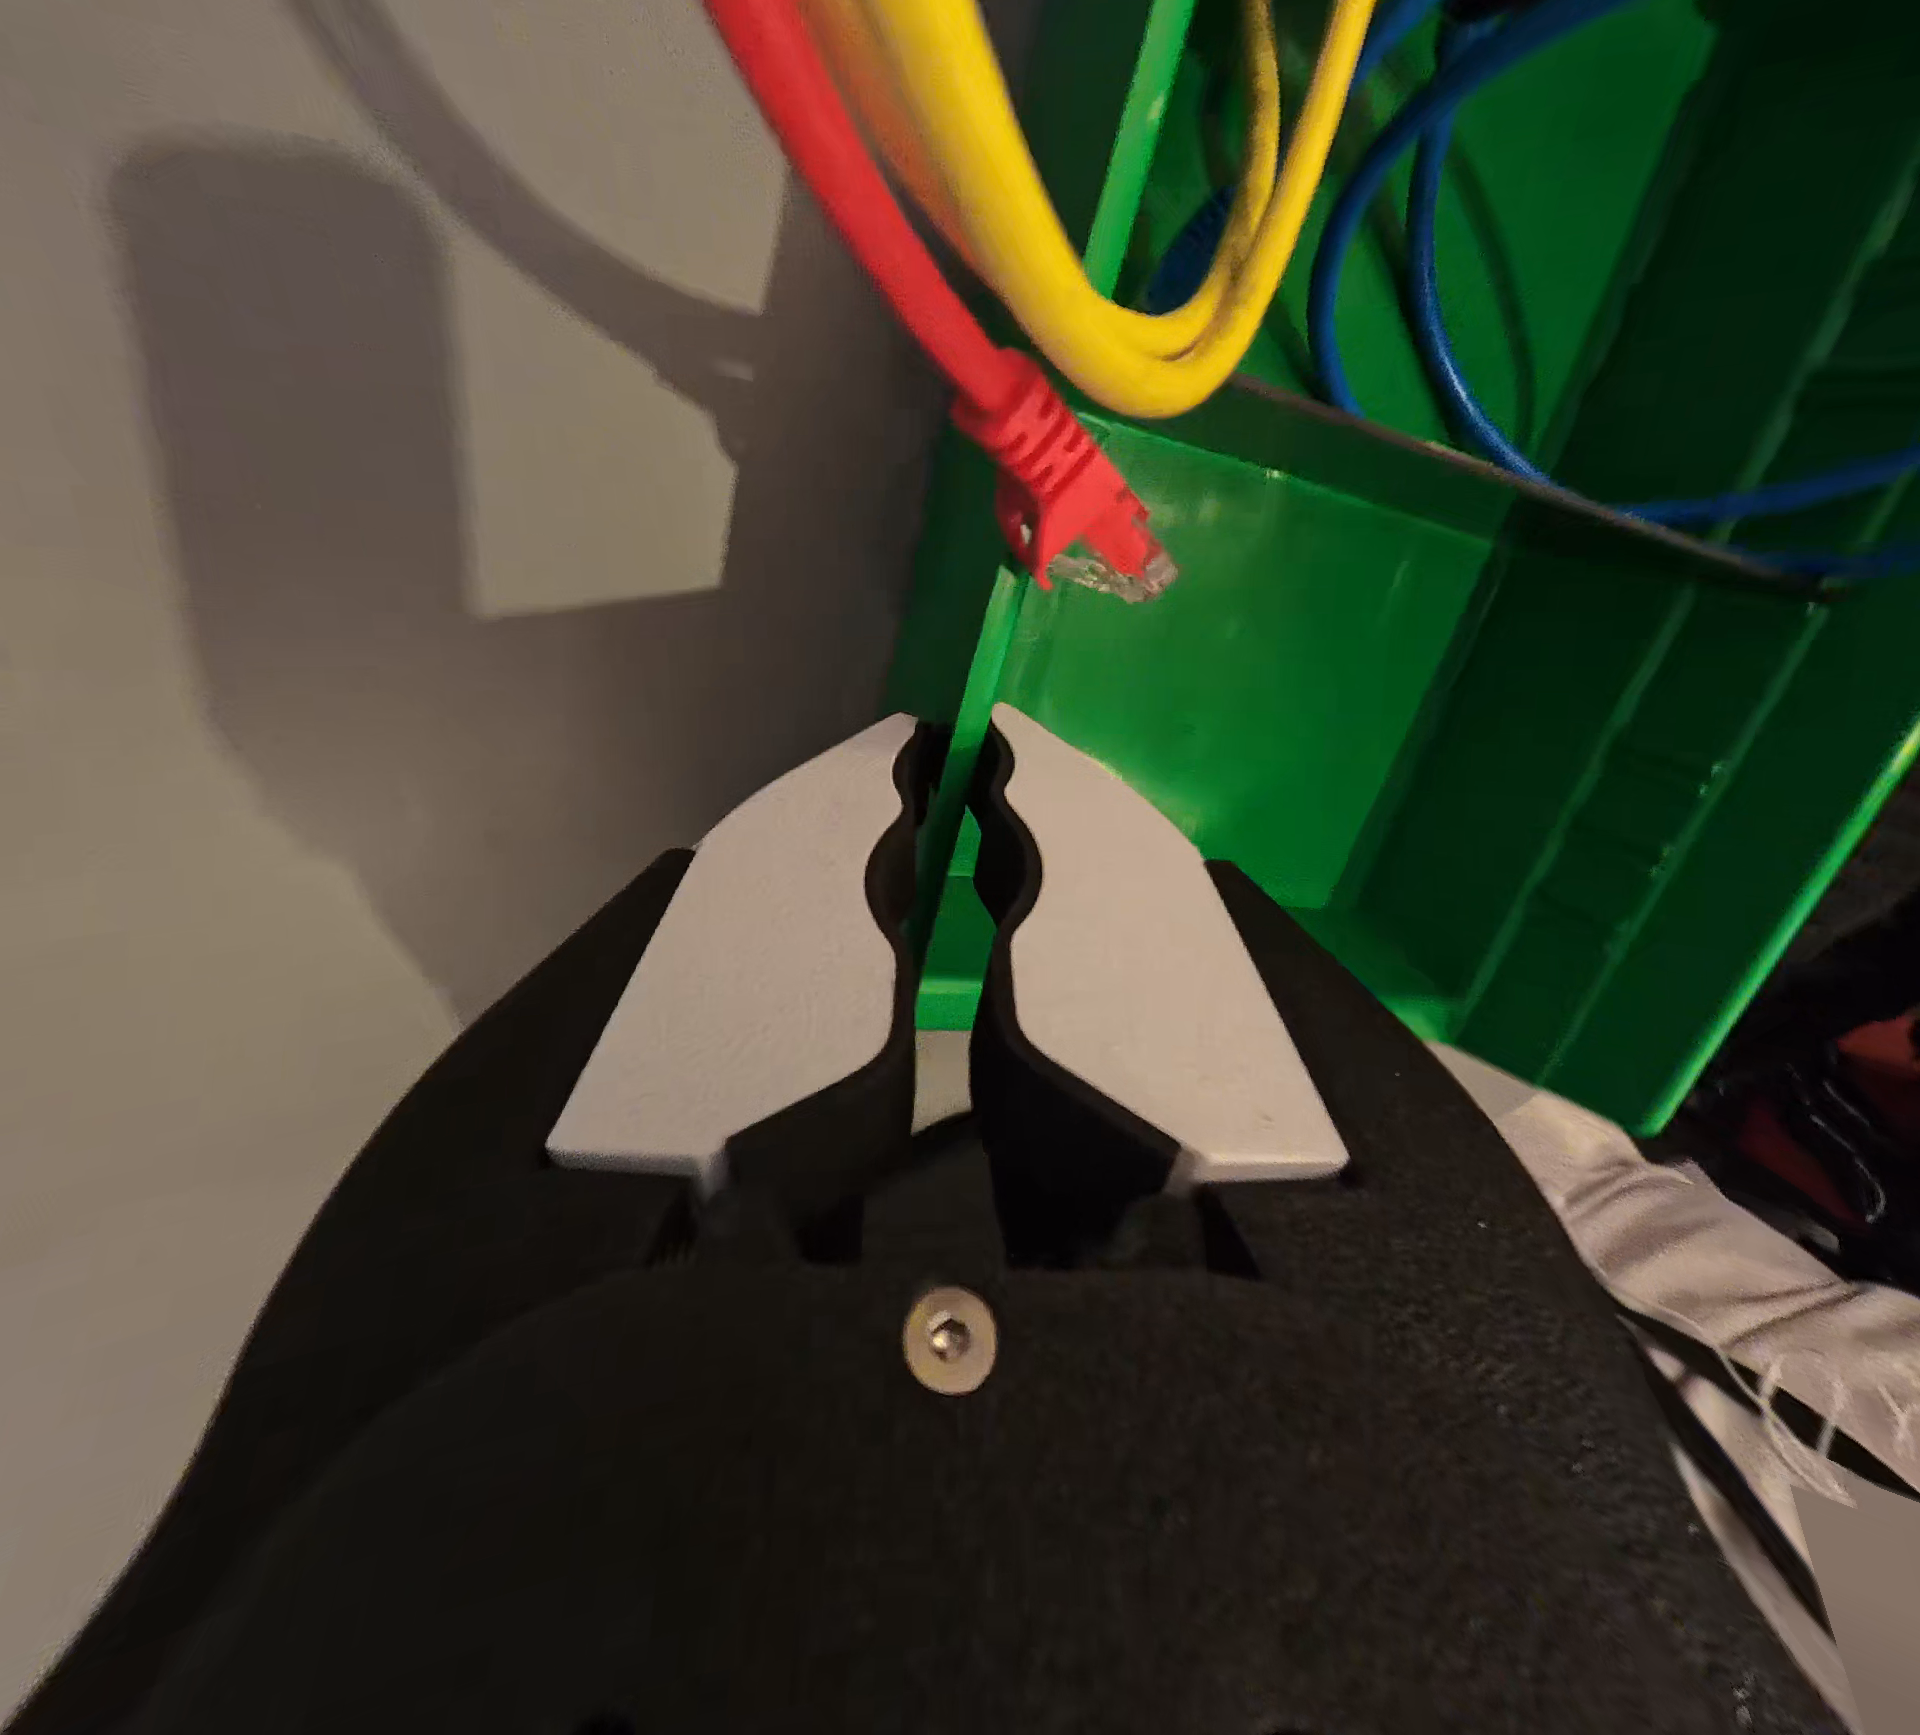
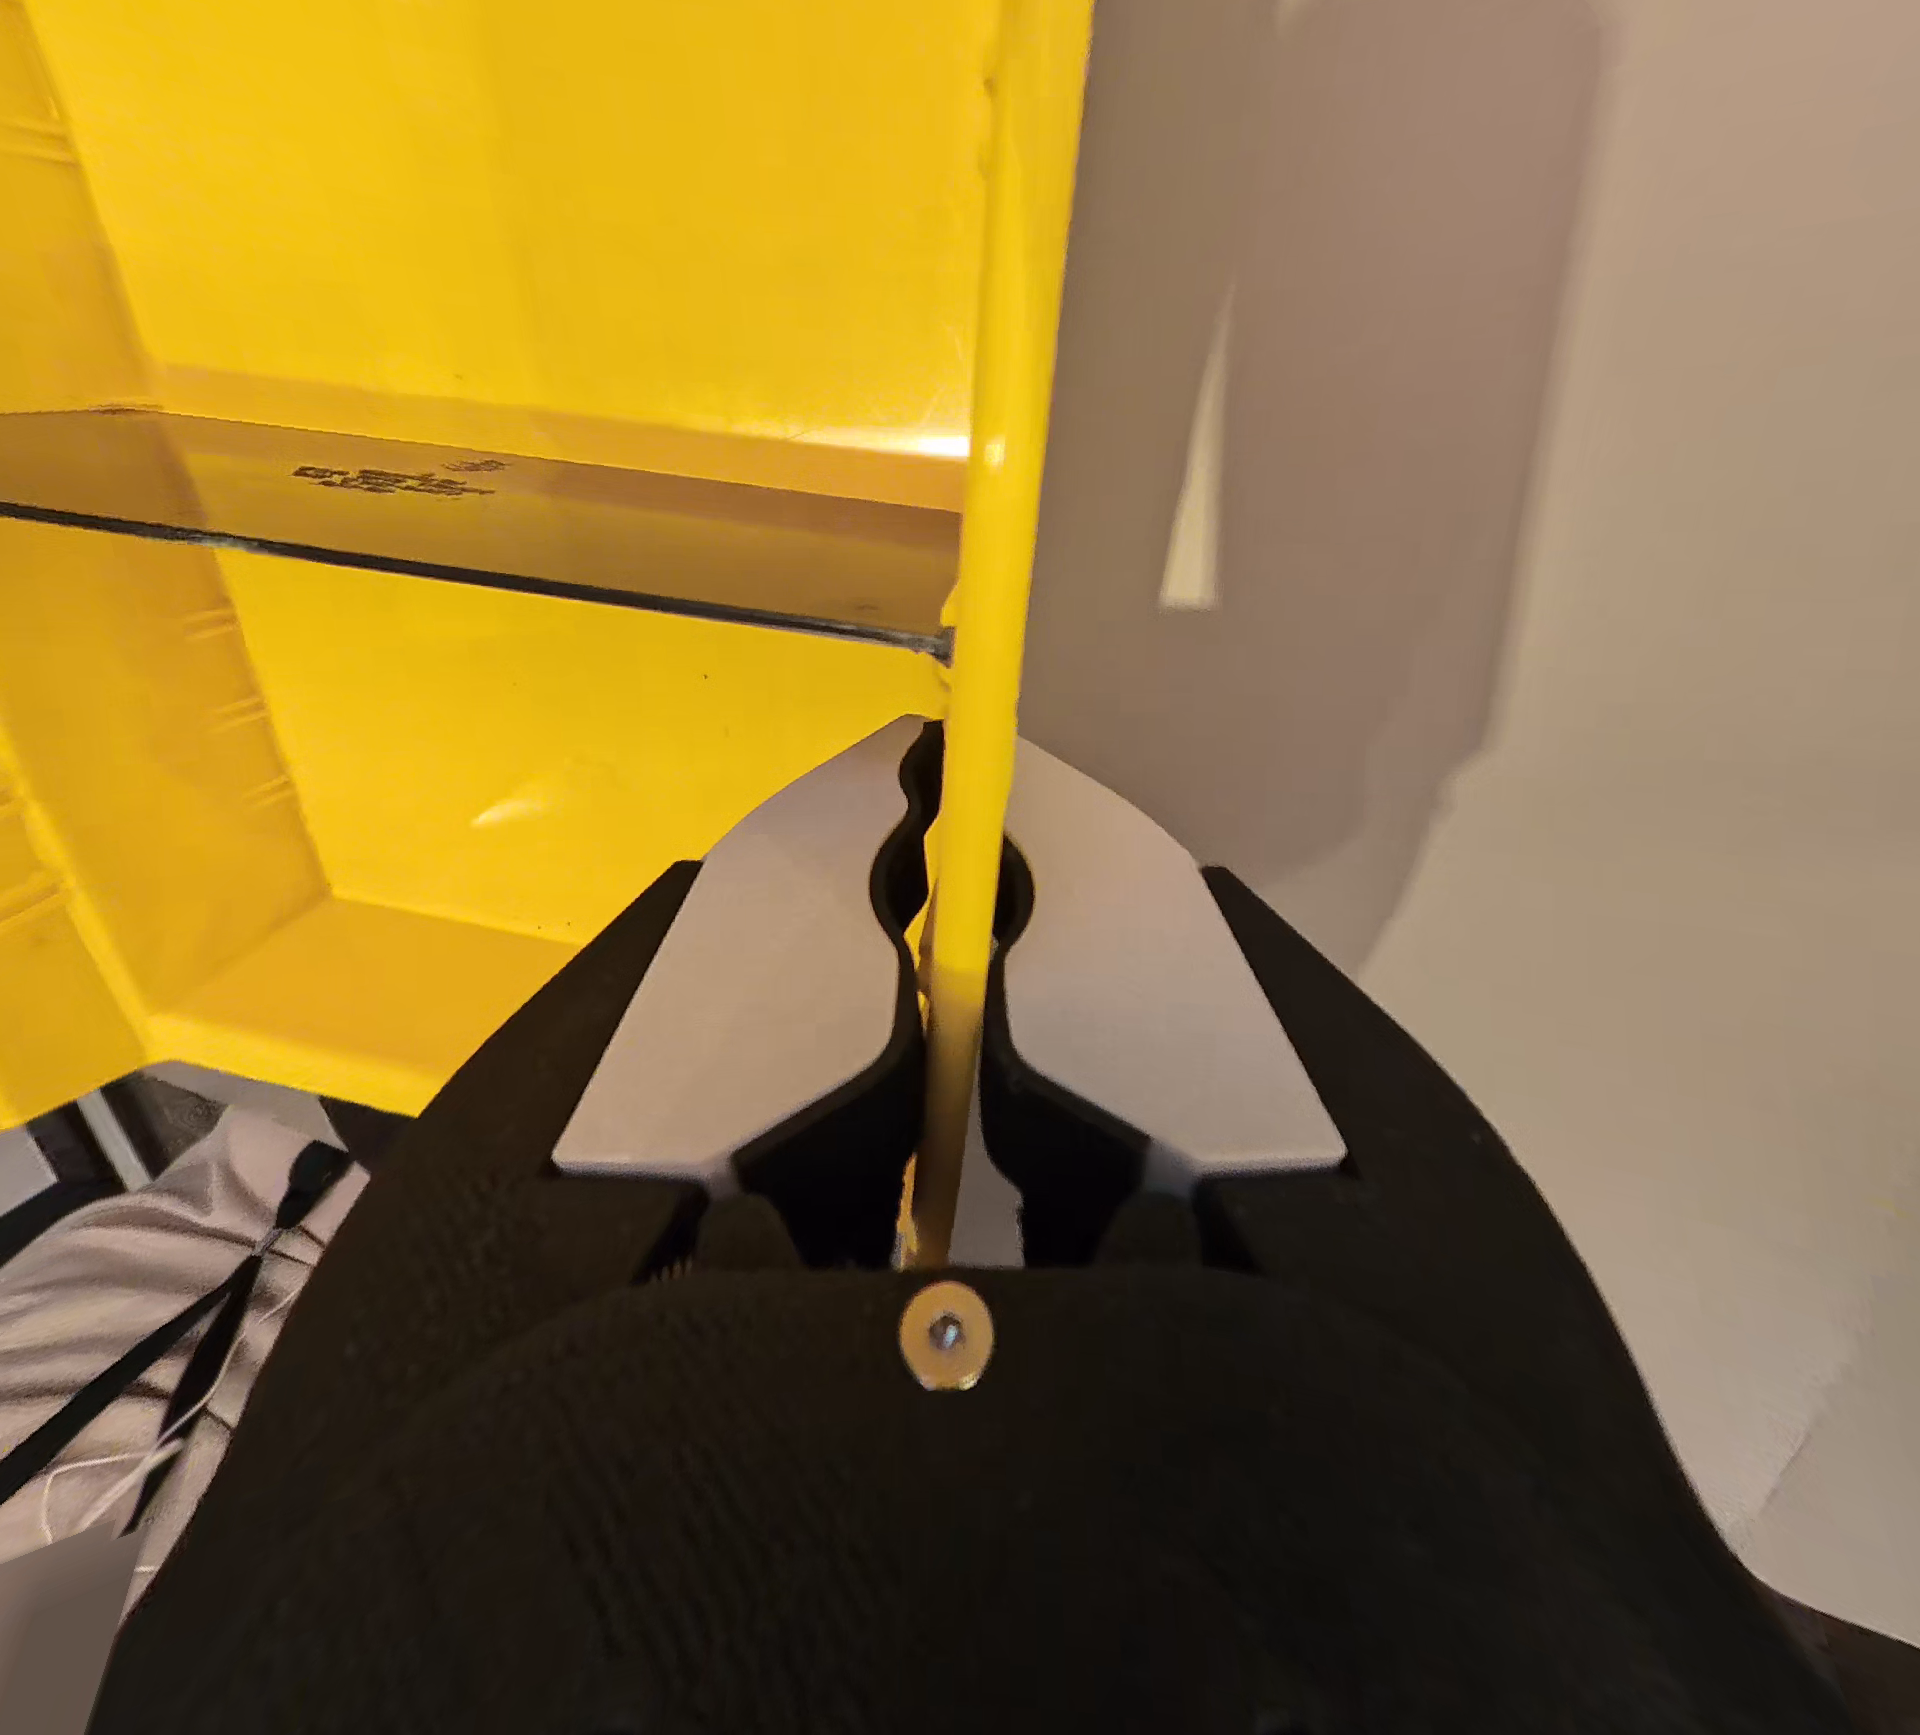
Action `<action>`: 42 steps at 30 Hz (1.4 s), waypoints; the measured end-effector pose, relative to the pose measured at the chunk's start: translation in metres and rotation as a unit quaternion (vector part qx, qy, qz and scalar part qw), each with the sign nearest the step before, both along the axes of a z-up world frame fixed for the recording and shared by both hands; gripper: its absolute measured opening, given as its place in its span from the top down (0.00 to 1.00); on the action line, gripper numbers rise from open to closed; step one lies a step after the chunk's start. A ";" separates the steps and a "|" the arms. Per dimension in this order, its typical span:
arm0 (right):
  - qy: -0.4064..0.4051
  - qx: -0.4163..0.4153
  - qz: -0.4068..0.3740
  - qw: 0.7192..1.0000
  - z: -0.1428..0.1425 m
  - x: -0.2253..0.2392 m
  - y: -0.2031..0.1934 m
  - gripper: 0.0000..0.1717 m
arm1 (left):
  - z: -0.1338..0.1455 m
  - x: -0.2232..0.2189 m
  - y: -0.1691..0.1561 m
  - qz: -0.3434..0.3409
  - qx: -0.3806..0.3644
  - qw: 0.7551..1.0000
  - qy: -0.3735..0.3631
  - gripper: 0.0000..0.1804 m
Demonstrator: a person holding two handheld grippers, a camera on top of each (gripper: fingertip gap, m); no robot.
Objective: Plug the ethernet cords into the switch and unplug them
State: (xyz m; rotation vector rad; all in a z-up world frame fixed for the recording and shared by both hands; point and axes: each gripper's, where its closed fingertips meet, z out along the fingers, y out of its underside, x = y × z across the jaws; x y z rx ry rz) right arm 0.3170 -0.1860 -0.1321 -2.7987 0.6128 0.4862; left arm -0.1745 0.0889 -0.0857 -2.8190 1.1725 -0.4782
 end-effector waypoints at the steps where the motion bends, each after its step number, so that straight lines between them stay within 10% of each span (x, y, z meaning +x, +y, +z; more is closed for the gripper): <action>1: -0.004 -0.008 0.005 1.000 -0.001 -0.003 0.006 0.97 | 0.000 -0.012 0.007 0.008 0.004 1.000 -0.003 0.97; 21: -0.077 -0.068 0.068 0.992 -0.002 -0.080 0.079 0.97 | 0.005 -0.220 0.058 0.259 -0.002 0.957 -0.131 0.95; 42: -0.063 -0.082 -0.004 0.995 -0.002 -0.023 0.063 0.97 | 0.004 -0.260 0.055 0.173 0.082 0.978 -0.082 0.97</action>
